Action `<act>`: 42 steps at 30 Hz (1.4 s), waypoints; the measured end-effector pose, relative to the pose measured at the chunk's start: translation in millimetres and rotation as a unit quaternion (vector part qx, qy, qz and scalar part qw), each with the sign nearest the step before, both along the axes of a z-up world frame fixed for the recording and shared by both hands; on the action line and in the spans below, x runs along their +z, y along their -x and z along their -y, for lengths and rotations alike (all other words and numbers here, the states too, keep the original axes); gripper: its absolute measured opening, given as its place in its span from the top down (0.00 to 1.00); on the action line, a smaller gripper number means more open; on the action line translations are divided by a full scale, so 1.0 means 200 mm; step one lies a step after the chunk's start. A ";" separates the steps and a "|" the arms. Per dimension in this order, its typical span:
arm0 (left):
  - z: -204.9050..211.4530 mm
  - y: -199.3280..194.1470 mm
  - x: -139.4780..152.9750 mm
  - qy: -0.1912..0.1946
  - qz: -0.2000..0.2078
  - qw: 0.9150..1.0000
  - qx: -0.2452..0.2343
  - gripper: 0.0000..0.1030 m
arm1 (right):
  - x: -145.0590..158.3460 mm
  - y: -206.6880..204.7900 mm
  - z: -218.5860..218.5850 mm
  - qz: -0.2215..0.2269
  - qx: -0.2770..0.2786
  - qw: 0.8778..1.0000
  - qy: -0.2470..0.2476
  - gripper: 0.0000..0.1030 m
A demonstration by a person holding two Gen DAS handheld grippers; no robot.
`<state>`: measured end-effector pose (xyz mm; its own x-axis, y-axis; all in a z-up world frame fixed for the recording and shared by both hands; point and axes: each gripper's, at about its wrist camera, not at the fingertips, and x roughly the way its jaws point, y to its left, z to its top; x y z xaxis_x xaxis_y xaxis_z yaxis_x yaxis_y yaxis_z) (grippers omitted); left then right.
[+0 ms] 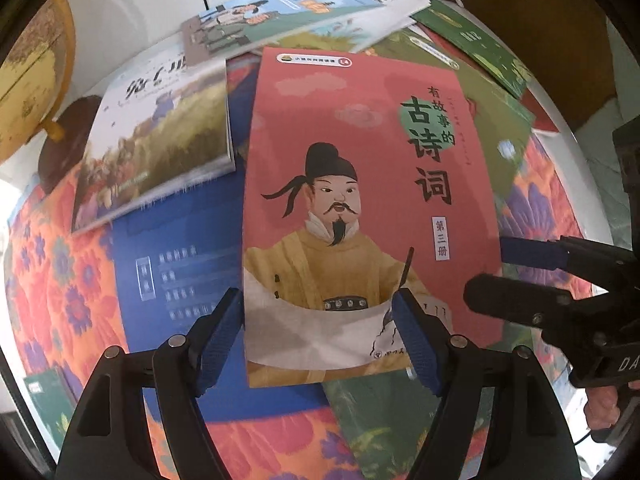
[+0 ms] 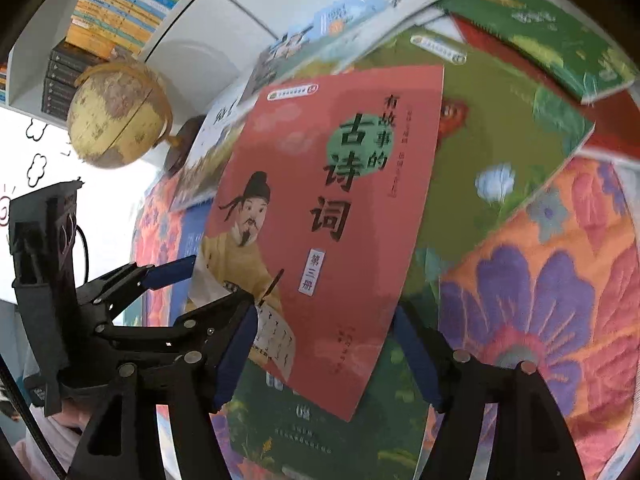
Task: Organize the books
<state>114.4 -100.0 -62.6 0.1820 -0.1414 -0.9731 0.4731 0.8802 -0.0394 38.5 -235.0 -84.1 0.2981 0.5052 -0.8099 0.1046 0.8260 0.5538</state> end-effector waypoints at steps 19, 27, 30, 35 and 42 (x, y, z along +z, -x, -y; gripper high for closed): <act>-0.42 0.72 -0.09 0.009 -0.059 0.997 0.058 0.29 | -0.02 0.46 -0.39 -0.042 0.138 0.989 -0.006 0.26; -0.63 0.94 -0.16 0.027 -0.100 0.992 0.077 0.29 | -0.09 0.71 -0.53 -0.087 0.195 0.977 -0.028 0.27; -0.69 0.87 -0.15 0.038 -0.095 0.990 0.093 0.29 | -0.09 0.66 -0.49 -0.083 0.163 0.983 -0.029 0.28; -0.69 0.68 -0.20 0.042 -0.116 0.988 0.090 0.10 | -0.13 0.56 -0.40 -0.091 0.105 0.987 -0.075 0.28; -0.56 0.66 -0.22 0.019 -0.092 0.993 0.065 0.01 | -0.14 0.60 -0.38 -0.065 0.081 0.989 -0.107 0.16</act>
